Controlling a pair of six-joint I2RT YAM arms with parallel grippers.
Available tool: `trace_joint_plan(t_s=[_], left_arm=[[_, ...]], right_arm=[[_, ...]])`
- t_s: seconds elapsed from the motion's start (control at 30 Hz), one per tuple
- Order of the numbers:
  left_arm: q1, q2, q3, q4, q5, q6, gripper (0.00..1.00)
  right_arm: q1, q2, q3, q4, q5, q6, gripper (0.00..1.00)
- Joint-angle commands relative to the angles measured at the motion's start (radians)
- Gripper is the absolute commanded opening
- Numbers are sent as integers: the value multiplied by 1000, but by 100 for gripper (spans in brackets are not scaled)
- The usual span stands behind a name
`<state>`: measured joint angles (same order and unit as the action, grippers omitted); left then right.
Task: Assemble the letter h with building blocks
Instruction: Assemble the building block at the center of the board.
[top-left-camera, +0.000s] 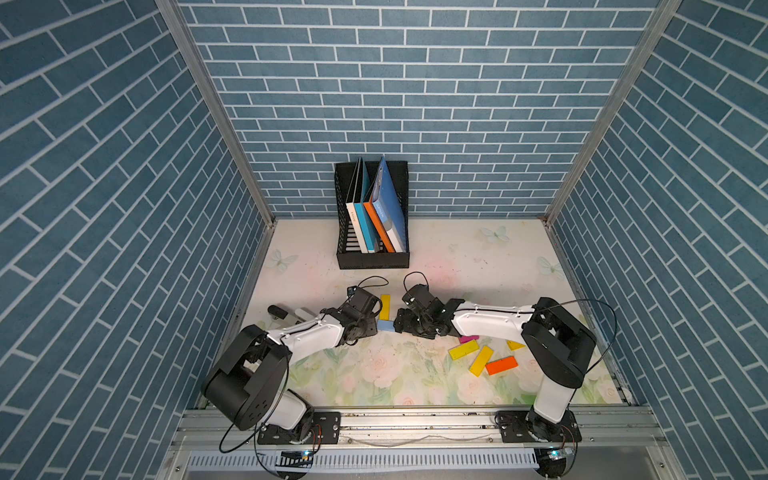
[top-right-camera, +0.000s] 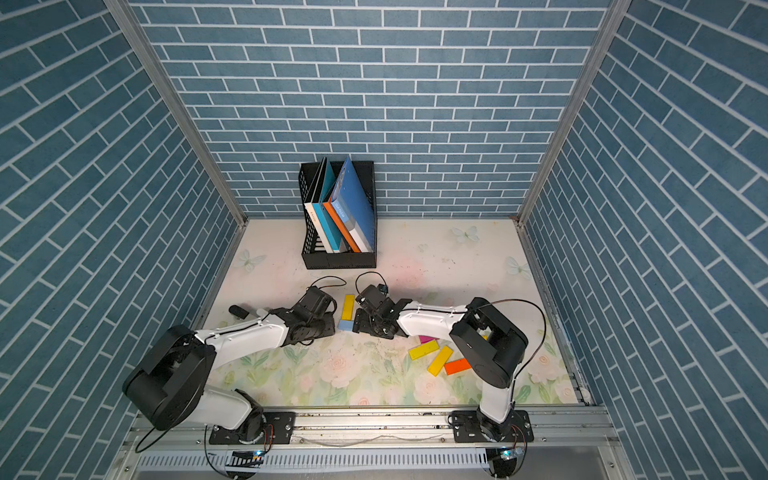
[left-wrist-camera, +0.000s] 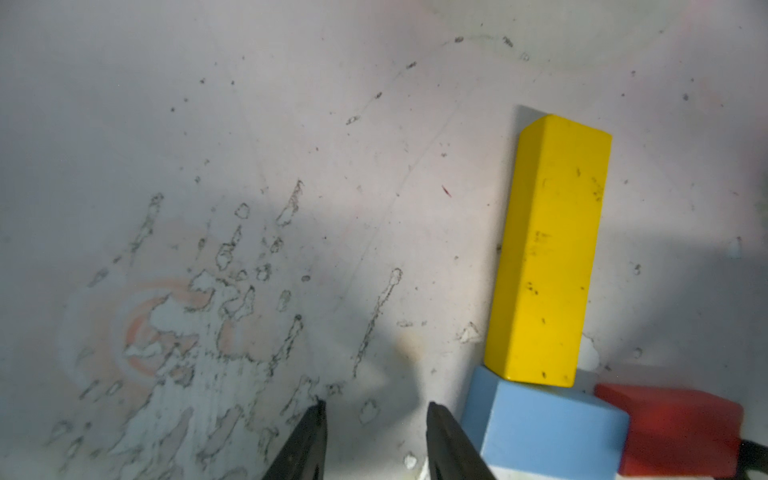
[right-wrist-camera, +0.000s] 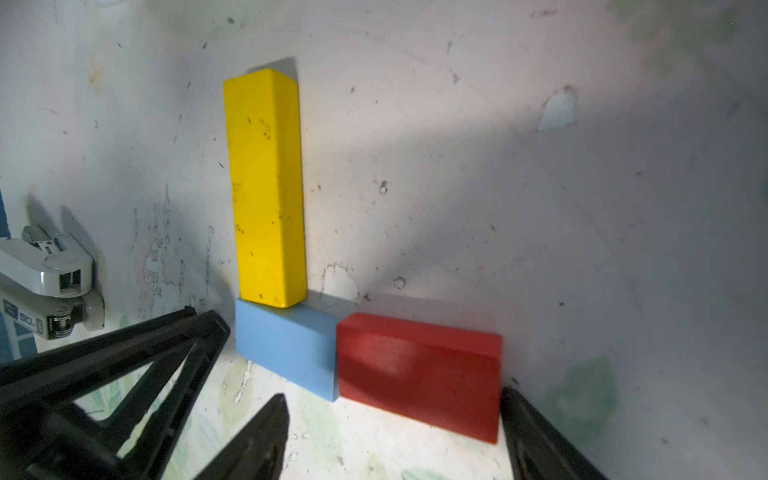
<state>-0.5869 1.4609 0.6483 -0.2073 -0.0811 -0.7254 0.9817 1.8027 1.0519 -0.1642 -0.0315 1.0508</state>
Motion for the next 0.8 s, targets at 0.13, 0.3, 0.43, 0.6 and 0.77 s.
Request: trace_joint_plan(t_s=[0.13, 0.3, 0.43, 0.6, 0.77], left_arm=[[4, 12, -28, -6, 7, 2, 44], [4, 10, -33, -3, 12, 2, 44], [4, 7, -39, 1, 14, 3, 44], [4, 13, -46, 18, 36, 7, 44], [-2, 22, -35, 30, 56, 6, 43]], right_arm=[[7, 30, 25, 15, -5, 3, 80], [7, 45, 41, 17, -4, 2, 80], [7, 39, 41, -8, 9, 1, 80], [7, -10, 33, -63, 60, -3, 80], [6, -65, 24, -122, 109, -10, 81]])
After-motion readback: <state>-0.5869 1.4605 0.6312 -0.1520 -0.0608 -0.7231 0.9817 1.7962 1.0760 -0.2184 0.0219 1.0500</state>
